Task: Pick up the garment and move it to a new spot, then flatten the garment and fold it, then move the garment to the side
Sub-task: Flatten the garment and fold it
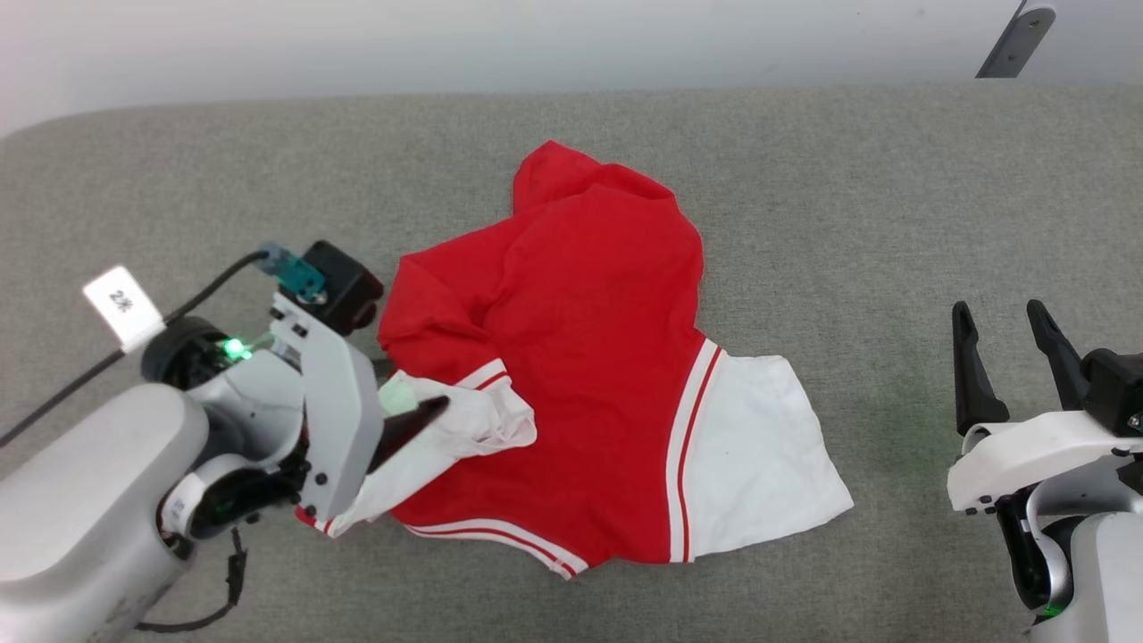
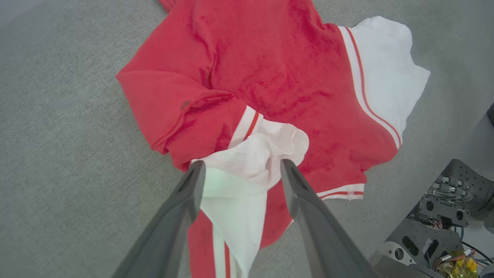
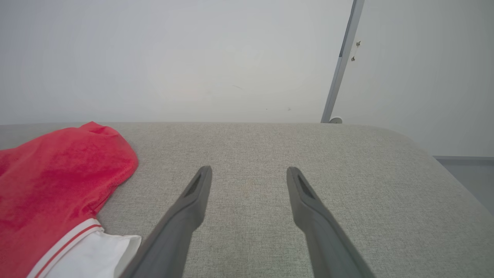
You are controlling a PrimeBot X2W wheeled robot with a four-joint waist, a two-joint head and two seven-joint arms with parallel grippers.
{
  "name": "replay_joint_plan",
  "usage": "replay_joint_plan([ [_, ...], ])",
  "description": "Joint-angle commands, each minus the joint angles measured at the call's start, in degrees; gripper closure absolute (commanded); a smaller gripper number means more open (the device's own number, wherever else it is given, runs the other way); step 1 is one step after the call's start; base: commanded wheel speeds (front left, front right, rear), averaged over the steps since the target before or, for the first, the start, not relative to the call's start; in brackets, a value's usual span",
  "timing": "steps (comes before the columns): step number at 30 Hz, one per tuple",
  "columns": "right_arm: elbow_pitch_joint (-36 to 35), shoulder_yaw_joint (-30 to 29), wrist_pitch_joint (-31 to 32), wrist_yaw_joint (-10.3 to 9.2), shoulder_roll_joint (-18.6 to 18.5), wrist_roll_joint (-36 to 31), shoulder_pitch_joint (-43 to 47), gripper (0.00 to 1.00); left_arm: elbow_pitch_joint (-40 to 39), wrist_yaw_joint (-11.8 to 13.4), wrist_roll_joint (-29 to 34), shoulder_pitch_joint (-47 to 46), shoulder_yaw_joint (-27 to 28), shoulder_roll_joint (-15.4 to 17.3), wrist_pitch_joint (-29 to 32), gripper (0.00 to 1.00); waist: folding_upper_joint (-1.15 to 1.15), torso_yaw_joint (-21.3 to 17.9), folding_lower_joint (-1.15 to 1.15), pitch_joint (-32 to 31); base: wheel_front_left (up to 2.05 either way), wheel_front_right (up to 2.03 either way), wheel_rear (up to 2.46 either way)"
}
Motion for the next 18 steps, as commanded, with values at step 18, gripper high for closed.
replay_joint_plan([
  [18,-0.1,0.8,-0.5,-0.09,-0.3,0.5,-1.2,0.00,11.0,-2.9,1.7,0.2,-1.9,-1.2,-4.3,0.00,0.00,-1.0,0.00,1.5,0.00,0.00,0.00],
])
